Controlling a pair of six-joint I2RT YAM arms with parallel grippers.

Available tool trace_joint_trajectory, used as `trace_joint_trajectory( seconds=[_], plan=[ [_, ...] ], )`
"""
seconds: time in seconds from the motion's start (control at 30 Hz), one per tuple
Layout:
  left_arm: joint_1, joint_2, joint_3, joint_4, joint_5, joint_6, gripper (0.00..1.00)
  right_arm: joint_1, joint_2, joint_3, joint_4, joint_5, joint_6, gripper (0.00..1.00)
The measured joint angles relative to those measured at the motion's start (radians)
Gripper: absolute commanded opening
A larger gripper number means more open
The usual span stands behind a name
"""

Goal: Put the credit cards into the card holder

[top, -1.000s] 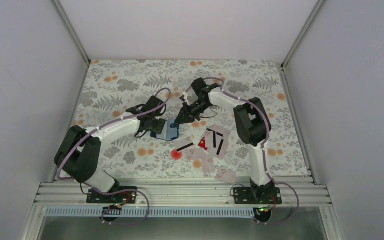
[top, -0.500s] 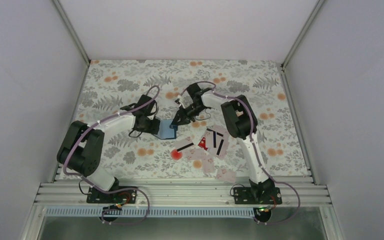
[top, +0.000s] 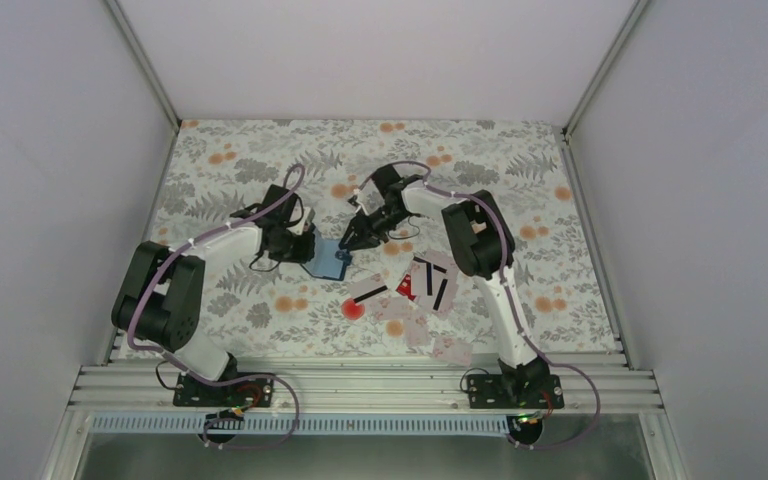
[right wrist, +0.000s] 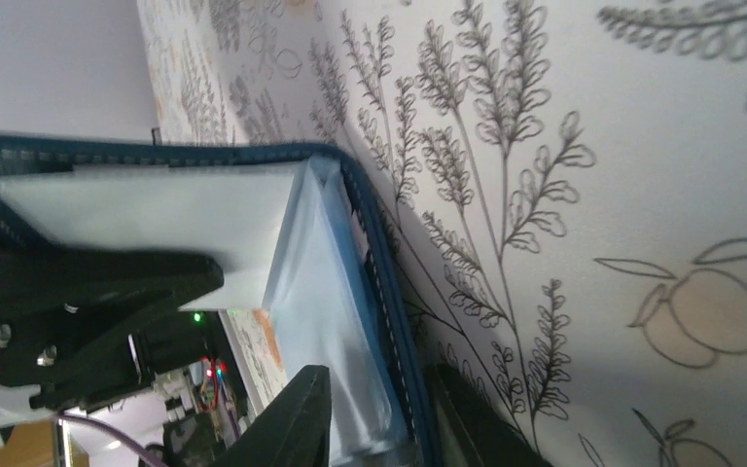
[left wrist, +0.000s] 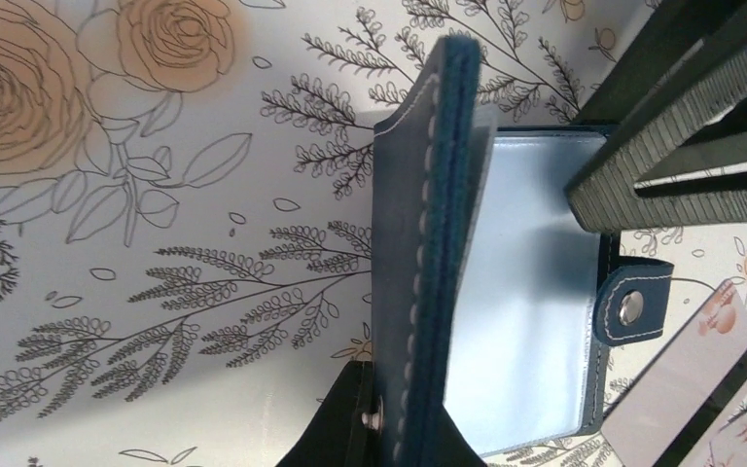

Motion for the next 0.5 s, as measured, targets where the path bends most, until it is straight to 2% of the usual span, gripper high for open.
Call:
trace_joint_trajectory(
  seconds=[0.17, 0.4, 0.5],
  plan=[
    [0.0, 0.0, 0.004, -0.02, 0.011, -0.004, 0.02, 0.004, -0.024, 0.007, -0.002, 0.066, 0.034, 0.37],
    [0.0, 0.0, 0.033, -0.064, -0.019, -0.013, 0.03, 0.005, -0.143, -0.013, -0.004, 0.368, 0.075, 0.39],
    [0.0, -0.003, 0.034, -0.072, -0.022, -0.013, 0.03, 0.005, -0.279, -0.106, 0.021, 0.504, 0.102, 0.44]
  ],
)
